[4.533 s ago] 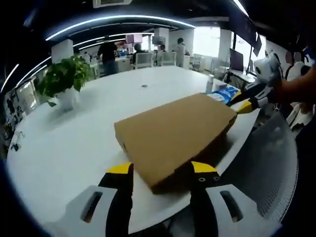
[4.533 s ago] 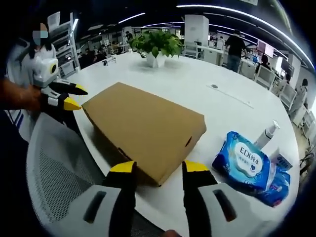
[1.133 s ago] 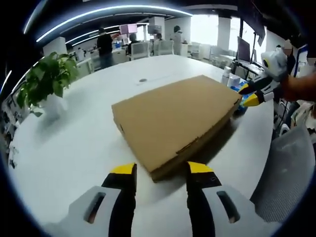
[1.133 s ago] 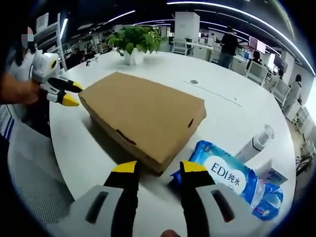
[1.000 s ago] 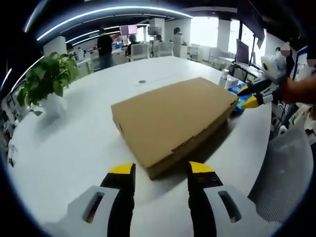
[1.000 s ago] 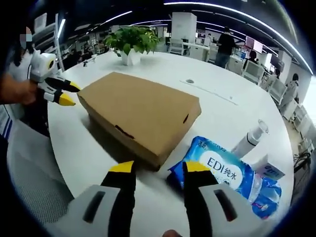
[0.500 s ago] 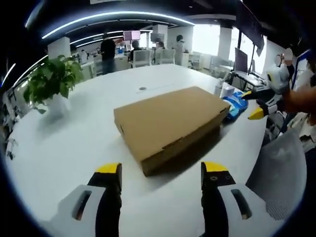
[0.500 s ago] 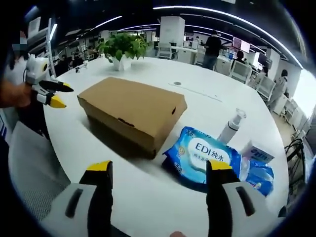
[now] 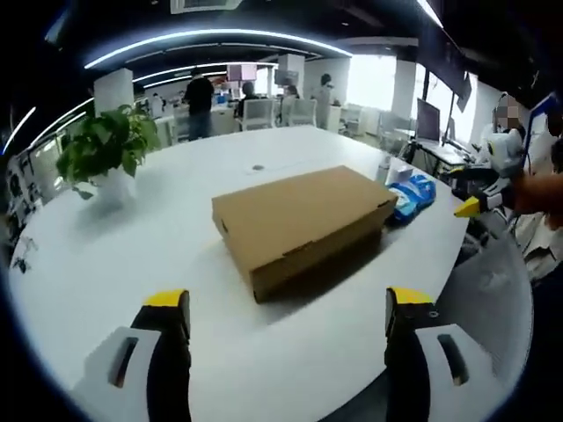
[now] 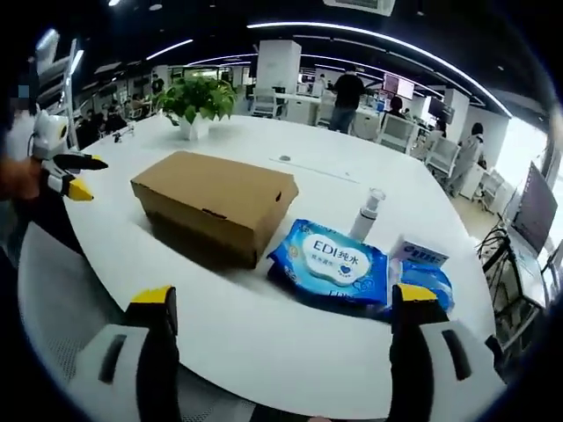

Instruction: Operate the shoe box by opening the lid, removing the specified soft item, and placing it in the target area until the item is outside and the box remains undamaged.

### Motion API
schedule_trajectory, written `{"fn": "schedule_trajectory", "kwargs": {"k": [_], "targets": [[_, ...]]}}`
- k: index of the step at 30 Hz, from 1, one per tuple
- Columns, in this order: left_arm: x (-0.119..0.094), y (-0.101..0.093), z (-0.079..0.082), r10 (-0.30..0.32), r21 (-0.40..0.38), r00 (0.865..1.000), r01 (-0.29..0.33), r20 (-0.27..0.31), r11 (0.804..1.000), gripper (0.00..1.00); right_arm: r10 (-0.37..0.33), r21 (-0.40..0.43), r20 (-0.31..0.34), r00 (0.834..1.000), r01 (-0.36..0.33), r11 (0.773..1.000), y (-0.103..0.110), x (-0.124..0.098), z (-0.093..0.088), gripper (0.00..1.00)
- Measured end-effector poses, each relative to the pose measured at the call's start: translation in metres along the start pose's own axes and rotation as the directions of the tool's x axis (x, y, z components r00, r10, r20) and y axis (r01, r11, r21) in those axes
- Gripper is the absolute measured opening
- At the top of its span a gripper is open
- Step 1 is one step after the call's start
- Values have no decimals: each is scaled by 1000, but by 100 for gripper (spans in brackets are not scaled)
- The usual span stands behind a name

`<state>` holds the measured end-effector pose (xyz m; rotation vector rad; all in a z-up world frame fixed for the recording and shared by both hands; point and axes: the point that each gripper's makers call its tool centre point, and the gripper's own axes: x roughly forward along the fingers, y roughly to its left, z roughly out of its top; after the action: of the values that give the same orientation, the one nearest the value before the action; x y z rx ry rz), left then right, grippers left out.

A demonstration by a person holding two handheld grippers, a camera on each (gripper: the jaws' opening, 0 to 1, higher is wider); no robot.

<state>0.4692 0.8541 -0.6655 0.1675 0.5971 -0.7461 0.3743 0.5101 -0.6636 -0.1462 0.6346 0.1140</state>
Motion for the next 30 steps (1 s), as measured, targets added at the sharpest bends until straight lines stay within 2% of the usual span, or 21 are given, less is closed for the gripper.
{"fn": "schedule_trajectory", "kwargs": {"k": [3,8,15,20,30], "targets": [[-5,-2,1,-6,0,1000,6,10,1000,100,-47,-3,12,999,47,999,-8,-15,0,96],[-15,-6,2,-17,-4,1000,17,17,1000,100,-87,22,11,996,87,996,-18,-39,-6,96],[-27,-11,5,-24,-2,999,24,31,1000,100,-128,34,11,992,128,991,-24,-62,-12,96],[-31,-11,5,-22,-2,999,22,30,1000,100,-144,45,8,990,144,989,-24,-71,-14,96],[-30,-20,10,-36,-4,999,36,34,999,100,-150,49,14,989,149,988,-28,-72,-12,96]]}}
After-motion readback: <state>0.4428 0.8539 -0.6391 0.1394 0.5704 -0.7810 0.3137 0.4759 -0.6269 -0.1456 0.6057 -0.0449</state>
